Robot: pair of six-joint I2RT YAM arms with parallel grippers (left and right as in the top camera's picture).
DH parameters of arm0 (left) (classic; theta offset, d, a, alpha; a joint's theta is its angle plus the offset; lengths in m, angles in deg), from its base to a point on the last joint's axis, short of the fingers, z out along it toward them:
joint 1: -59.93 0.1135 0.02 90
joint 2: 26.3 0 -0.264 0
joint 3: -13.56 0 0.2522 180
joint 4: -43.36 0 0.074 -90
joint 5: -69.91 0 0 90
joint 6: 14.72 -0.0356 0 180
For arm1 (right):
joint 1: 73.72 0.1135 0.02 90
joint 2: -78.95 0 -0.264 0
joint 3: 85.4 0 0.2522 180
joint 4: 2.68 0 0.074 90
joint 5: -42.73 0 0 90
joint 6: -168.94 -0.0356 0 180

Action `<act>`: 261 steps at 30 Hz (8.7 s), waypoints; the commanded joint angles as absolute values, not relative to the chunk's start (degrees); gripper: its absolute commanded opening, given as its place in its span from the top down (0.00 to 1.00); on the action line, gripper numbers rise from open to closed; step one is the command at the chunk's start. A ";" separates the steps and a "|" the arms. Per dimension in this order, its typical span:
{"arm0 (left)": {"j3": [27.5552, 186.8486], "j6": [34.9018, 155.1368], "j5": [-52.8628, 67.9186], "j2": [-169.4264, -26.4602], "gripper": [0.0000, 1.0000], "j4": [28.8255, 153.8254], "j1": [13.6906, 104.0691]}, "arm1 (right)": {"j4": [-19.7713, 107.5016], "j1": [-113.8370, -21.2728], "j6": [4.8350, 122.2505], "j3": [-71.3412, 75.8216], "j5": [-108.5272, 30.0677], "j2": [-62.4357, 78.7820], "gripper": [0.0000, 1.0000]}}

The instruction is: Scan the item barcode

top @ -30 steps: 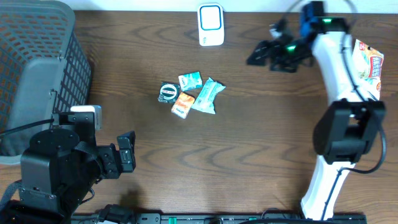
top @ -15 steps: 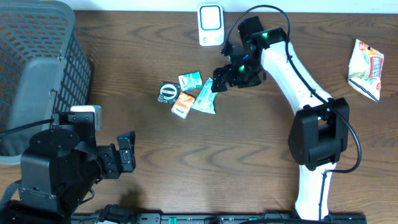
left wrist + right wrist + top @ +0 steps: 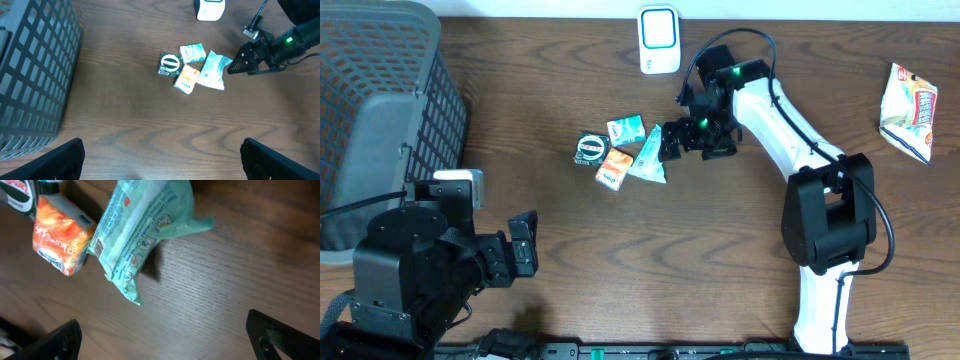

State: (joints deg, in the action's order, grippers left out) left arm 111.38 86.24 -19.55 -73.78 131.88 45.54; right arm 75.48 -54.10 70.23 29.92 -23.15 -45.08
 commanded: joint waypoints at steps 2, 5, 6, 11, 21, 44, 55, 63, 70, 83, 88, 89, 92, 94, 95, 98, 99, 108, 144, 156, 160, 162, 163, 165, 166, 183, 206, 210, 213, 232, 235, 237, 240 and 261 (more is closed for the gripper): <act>111.90 86.96 -19.68 -73.76 0.02 131.92 45.73 | 73.38 -53.91 65.75 28.61 -17.86 -44.95 0.01; 111.90 86.96 -19.66 -73.76 0.02 131.92 45.73 | 71.39 -53.75 62.65 27.61 -17.60 -44.95 0.04; 111.90 86.96 -19.66 -73.76 0.02 131.92 45.73 | 70.28 -53.73 61.90 27.08 -17.58 -44.93 0.10; 111.90 86.96 -19.66 -73.76 0.02 131.92 45.73 | 64.05 -53.75 54.19 23.15 -17.78 -44.95 0.16; 111.90 86.96 -19.66 -73.76 0.02 131.92 45.73 | 46.17 -52.75 45.47 13.16 -16.73 -44.95 0.39; 111.90 86.96 -19.66 -73.76 0.02 131.92 45.73 | 36.97 -54.50 47.74 7.76 -4.42 -44.19 0.99; 111.90 86.96 -19.66 -73.76 0.02 131.92 45.73 | 39.66 -59.96 59.52 7.85 8.39 -32.82 0.99; 111.90 86.96 -19.66 -73.76 0.02 131.92 45.73 | 40.07 -59.06 63.02 7.85 8.34 -23.22 0.99; 111.90 86.96 -19.66 -73.76 0.02 131.92 45.73 | 40.93 -58.56 62.89 7.85 8.39 -19.60 0.99; 111.90 86.96 -19.66 -73.76 0.02 131.92 45.73 | 45.80 -56.48 62.73 7.85 8.39 -19.38 0.99; 111.90 86.96 -19.66 -73.76 0.02 131.92 45.73 | 45.06 -55.74 62.76 7.85 7.82 -18.26 0.99; 111.90 86.96 -19.66 -73.76 0.02 131.92 45.73 | 44.95 -55.61 62.76 7.85 7.18 -17.91 0.99; 111.90 86.96 -19.66 -73.76 0.03 131.92 45.73 | 44.97 -55.57 62.76 7.85 6.81 -17.00 0.99; 111.90 86.96 -19.66 -73.76 0.02 131.92 45.73 | 44.97 -55.57 62.76 7.85 6.79 -16.49 0.99; 111.90 86.96 -19.66 -73.76 0.02 131.92 45.73 | 44.99 -55.57 62.76 7.85 6.59 -16.30 0.99; 111.90 86.96 -19.66 -73.76 0.02 131.92 45.73 | 45.12 -55.41 64.40 7.85 5.13 -15.81 0.99; 111.90 86.96 -19.66 -73.76 0.02 131.92 45.73 | 45.17 -55.24 65.60 7.85 4.63 -15.77 0.99; 111.90 86.96 -19.66 -73.76 0.02 131.92 45.73 | 45.17 -53.99 67.41 7.85 1.04 -15.77 0.99; 111.90 86.96 -19.66 -73.76 0.02 131.92 45.73 | 45.62 -53.99 66.56 7.85 0.63 -15.77 0.99; 111.90 86.96 -19.66 -73.76 0.02 131.92 45.73 | 46.02 -53.80 66.56 7.85 -0.86 -15.79 0.99; 111.90 86.96 -19.66 -73.76 0.02 131.92 45.73 | 46.04 -53.77 66.56 7.85 -0.86 -15.79 0.99; 111.90 86.96 -19.66 -73.76 0.02 131.92 45.73 | 46.04 -53.77 66.56 7.85 -0.86 -15.79 0.99; 111.90 86.96 -19.66 -73.76 0.02 131.92 45.73 | 46.04 -53.77 66.56 7.85 -0.86 -15.79 0.99; 111.90 86.96 -19.66 -73.76 0.02 131.92 45.73 | 46.08 -53.75 66.56 7.85 -0.86 -15.79 0.99; 111.90 86.96 -19.66 -73.76 0.02 131.92 45.73 | 46.17 -53.75 66.56 7.85 -0.88 -15.79 0.99; 111.90 86.96 -19.66 -73.76 0.02 131.92 45.73 | 55.24 -50.85 64.22 6.86 -61.29 -16.38 0.99; 111.90 86.96 -19.66 -73.76 0.02 131.92 45.73 | 54.96 -48.29 75.98 6.58 -80.75 -35.88 0.91; 111.90 86.96 -19.66 -73.76 0.02 131.92 45.73 | 55.77 -45.49 75.67 6.58 -76.44 -35.92 0.79; 111.90 86.96 -19.66 -73.76 0.02 131.92 45.73 | 56.23 -43.33 73.62 6.58 -75.61 -35.92 0.71; 111.90 86.96 -19.66 -73.76 0.02 131.92 45.73 | 67.18 -51.89 68.35 18.84 -60.03 -35.84 0.53; 111.90 86.96 -19.66 -73.76 0.02 131.92 45.73 | 67.04 -55.00 69.60 16.92 -58.06 -35.84 0.53; 111.90 86.96 -19.66 -73.76 0.02 131.92 45.73 | 66.35 -56.62 69.62 15.45 -57.12 -35.95 0.53; 111.90 86.96 -19.66 -73.76 0.02 131.92 45.73 | 63.39 -58.50 70.54 12.63 -53.71 -35.97 0.53; 111.90 86.96 -19.66 -73.76 0.02 131.92 45.73 | 54.98 -59.04 73.64 5.88 -47.74 -38.76 0.63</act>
